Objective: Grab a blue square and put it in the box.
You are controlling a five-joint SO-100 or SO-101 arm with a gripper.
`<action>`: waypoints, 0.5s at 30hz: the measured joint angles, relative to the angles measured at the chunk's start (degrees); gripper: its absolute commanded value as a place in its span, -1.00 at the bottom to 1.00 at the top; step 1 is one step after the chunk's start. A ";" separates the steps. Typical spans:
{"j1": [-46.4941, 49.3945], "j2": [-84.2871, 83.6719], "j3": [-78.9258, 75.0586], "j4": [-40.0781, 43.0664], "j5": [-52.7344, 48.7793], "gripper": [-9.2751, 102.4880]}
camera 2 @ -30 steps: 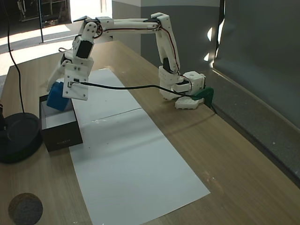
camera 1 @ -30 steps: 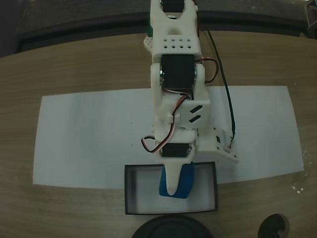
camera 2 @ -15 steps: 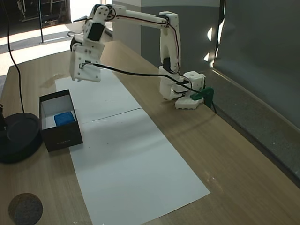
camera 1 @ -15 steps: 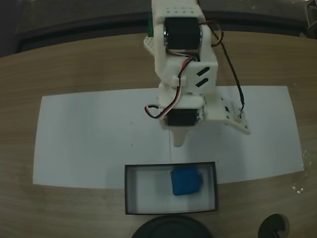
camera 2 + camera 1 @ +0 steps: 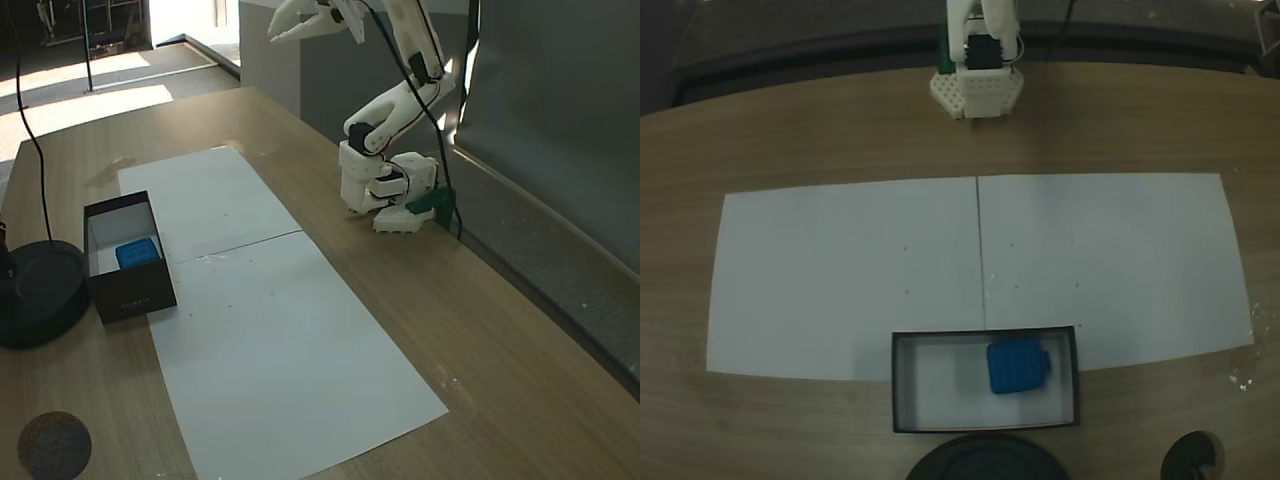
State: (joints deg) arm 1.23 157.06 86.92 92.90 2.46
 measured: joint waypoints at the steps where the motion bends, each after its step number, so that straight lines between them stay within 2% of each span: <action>1: 0.09 3.60 3.43 -0.79 0.00 -0.84; 12: 0.09 37.53 40.78 -13.71 0.00 -0.83; 15: 0.09 40.87 47.90 -15.21 0.18 -0.83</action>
State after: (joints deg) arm 1.32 197.93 134.82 77.70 2.64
